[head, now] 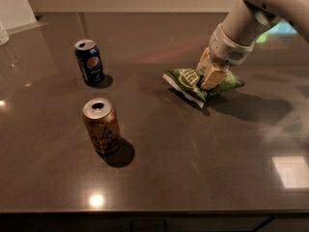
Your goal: Move green jalapeno chip bag near orange can
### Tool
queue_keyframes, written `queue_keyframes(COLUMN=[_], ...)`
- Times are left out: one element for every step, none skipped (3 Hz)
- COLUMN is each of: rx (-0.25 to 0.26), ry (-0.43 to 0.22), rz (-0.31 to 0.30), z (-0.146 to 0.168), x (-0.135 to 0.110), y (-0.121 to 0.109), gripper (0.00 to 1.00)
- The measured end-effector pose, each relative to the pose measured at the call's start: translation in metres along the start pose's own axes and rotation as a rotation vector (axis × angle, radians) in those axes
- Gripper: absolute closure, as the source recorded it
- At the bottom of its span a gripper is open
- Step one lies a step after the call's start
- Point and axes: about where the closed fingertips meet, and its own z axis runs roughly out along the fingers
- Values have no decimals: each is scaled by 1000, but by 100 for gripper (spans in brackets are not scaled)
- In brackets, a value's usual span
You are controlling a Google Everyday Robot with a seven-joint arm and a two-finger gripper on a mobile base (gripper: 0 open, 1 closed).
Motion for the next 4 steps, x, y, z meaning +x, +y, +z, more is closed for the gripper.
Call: queue_keyframes(rx=[-33,-87,-119,-140], ry=[-49,-109,-151,-175], rz=[-8,-32,-57,-79], z=[-15,-25,-29,-25], x=[-27,-60,-87,-106], y=[18,48,77,102], gripper=[100,100,100,100])
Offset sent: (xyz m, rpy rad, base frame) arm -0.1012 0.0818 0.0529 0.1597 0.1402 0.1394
